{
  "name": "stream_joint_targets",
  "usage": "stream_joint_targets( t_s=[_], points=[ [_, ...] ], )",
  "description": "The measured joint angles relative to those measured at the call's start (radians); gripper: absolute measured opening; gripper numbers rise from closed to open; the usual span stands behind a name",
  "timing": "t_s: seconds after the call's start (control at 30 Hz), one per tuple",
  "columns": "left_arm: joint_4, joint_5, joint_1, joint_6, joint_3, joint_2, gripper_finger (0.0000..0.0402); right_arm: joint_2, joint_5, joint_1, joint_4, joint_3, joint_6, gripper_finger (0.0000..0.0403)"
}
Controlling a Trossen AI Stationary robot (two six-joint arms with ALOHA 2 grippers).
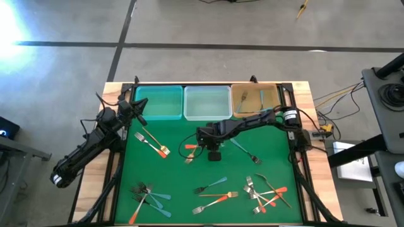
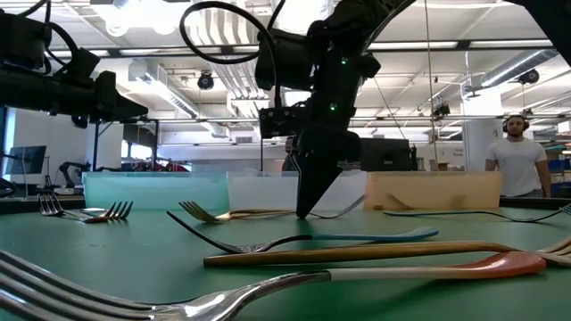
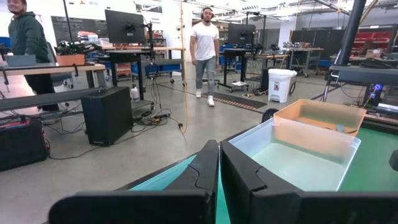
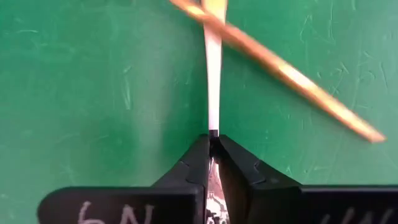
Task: Sort silverware by color (type)
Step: Put the orange fork into the white bin
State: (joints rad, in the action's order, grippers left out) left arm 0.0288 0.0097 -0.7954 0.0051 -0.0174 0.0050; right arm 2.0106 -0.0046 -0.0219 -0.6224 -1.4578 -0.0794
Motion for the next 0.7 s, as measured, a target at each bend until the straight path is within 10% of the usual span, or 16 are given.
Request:
stream_joint_targets(
  t_s=[0.33, 0.7],
  points=[
    [0.000, 0.000, 0.000, 0.000, 0.000, 0.000, 0.0000, -0.004, -0.033, -0.002, -0.074, -0.001, 0.001, 0.0011],
    [0.000, 0.000, 0.000, 0.000, 0.000, 0.000, 0.0000, -0.004, 0.057, 0.003, -0.566, -0.165, 0.053, 0.0009]
  ],
)
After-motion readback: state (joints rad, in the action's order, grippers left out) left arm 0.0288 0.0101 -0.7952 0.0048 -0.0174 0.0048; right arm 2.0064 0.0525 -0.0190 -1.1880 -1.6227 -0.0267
